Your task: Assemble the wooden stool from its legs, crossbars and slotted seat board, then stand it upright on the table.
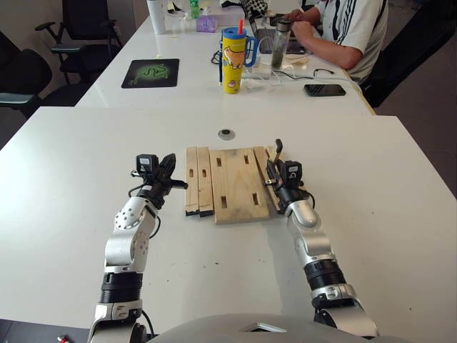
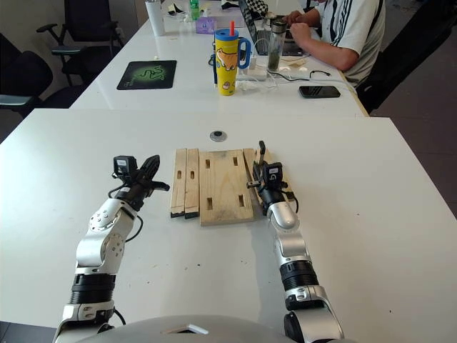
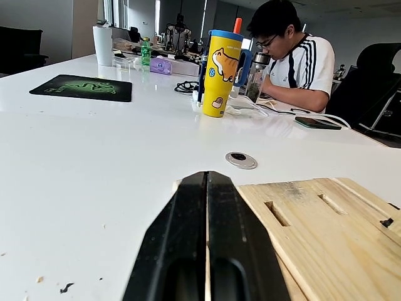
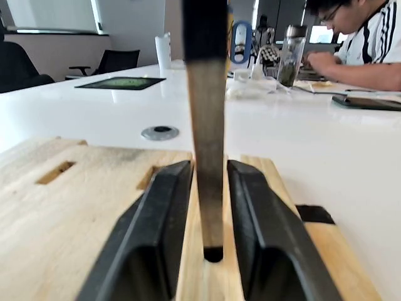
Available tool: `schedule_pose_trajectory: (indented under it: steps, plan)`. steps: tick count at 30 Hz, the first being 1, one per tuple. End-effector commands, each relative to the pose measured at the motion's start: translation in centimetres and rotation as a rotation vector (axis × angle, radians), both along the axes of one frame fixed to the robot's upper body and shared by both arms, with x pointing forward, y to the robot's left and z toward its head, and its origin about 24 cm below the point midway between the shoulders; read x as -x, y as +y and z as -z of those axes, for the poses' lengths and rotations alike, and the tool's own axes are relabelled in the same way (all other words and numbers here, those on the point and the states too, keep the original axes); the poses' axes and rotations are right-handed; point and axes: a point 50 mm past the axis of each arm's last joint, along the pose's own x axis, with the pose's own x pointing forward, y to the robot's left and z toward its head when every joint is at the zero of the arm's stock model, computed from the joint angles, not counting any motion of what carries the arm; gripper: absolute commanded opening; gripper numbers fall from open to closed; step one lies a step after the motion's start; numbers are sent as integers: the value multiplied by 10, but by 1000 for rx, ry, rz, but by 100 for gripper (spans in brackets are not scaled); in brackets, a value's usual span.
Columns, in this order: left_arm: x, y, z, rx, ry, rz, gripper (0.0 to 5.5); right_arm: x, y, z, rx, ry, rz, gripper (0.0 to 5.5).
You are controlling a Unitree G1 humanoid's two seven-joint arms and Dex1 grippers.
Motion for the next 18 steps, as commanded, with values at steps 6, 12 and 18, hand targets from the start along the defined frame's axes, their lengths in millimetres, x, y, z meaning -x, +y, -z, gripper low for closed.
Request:
schedule_pose_trajectory:
  steps: [6,12,18]
  plan:
    - [-1,-2,-2,-18,-7,0,0,-41,14,-145,-43,-453,-7,139]
    - [-2,-5,-2,-15,-11,5,0,-73,17,-167,-41,-408,-39,139]
    - [-1,-6,-1,-10,-10,5,0,-72,17,-55,-112,146,-93,139]
